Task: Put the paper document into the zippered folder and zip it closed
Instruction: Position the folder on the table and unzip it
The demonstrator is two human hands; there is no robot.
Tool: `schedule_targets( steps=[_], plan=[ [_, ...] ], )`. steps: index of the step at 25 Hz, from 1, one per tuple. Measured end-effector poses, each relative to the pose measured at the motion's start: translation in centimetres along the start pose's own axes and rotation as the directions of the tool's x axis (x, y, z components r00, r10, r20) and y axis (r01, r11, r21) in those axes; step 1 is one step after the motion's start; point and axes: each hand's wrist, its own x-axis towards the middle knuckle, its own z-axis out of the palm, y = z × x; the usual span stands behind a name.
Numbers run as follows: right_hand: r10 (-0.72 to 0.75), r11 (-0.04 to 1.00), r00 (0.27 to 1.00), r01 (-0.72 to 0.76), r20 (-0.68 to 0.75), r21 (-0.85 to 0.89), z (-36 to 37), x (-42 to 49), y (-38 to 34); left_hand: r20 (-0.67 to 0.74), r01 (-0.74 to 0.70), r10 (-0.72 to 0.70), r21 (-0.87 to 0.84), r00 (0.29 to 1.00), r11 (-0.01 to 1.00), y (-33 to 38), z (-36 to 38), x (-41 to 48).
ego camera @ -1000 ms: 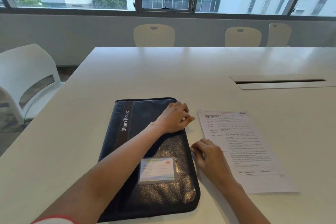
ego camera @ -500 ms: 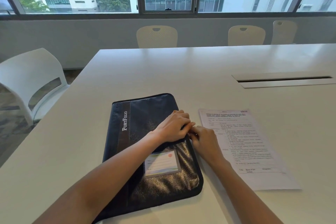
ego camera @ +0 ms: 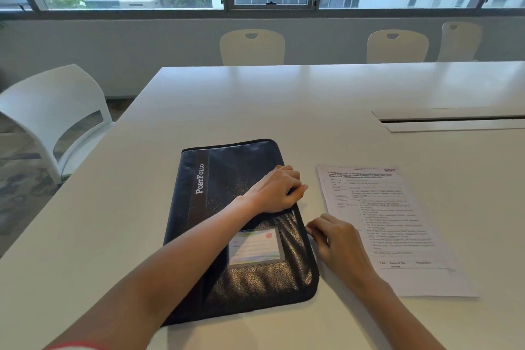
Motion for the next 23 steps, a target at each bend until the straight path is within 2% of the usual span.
schedule_targets(
  steps=[10,14,20,23],
  plan=[
    [0.057,0.998,0.998,-0.057,0.028,-0.013,-2.0,-5.1,-0.6,-0.006,0.046,-0.046,0.022,0.999,0.999,-0.6,-0.6,0.9],
    [0.103,0.995,0.995,-0.103,0.009,-0.001,-1.9,-5.5,-0.6,0.051,0.040,-0.047,0.129,0.998,0.991,0.3,-1.3,1.1],
    [0.133,0.991,0.991,-0.133,-0.036,-0.005,-1.5,-5.4,-0.7,0.147,-0.112,0.090,0.150,0.985,0.982,5.8,0.3,-2.5],
    [0.105,0.994,0.994,-0.104,-0.040,0.020,-1.6,-5.1,-0.8,0.150,-0.111,0.094,0.111,0.984,0.988,8.1,1.5,-4.0]
  ],
)
